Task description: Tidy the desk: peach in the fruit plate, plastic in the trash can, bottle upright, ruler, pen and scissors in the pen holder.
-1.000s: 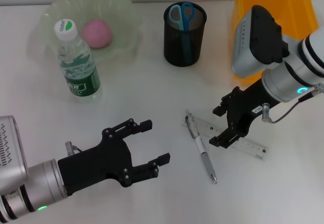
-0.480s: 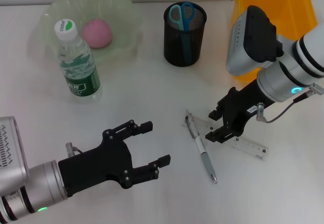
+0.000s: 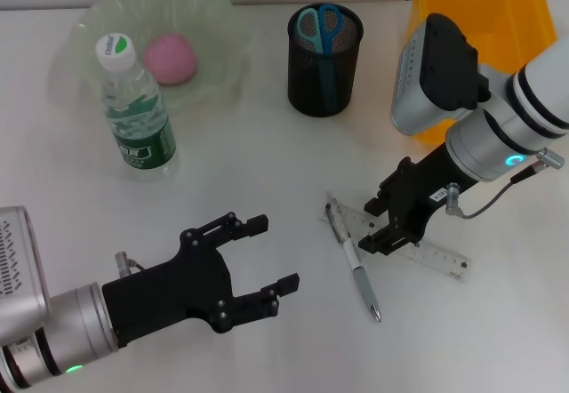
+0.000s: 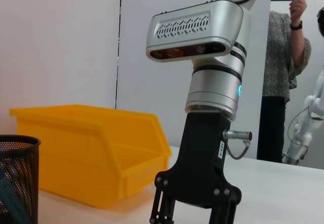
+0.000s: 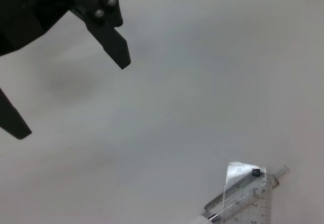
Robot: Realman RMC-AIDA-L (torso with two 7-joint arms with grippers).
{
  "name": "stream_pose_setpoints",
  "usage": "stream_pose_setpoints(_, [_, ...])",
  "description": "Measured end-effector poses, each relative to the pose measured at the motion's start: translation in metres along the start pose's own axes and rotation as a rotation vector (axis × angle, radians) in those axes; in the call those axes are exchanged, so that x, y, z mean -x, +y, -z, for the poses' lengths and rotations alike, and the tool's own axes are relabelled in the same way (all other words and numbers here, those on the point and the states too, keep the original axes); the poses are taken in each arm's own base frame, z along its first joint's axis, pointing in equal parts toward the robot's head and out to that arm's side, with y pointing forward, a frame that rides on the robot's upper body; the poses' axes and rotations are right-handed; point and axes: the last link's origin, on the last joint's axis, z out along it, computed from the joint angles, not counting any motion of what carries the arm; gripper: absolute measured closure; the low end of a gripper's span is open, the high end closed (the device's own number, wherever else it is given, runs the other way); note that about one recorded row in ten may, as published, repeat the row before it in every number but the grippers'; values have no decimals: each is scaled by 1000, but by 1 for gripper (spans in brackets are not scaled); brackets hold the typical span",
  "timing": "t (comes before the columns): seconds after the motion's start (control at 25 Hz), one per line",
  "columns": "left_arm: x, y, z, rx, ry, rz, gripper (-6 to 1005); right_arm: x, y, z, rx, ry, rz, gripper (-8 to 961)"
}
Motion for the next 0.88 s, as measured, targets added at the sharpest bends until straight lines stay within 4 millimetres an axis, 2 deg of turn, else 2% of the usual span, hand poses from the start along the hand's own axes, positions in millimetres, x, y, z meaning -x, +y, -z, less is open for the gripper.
stream_pose_setpoints(0.88, [0,0,-1,8,-2,-3,198,1,-1,-5,3,17,-7,490])
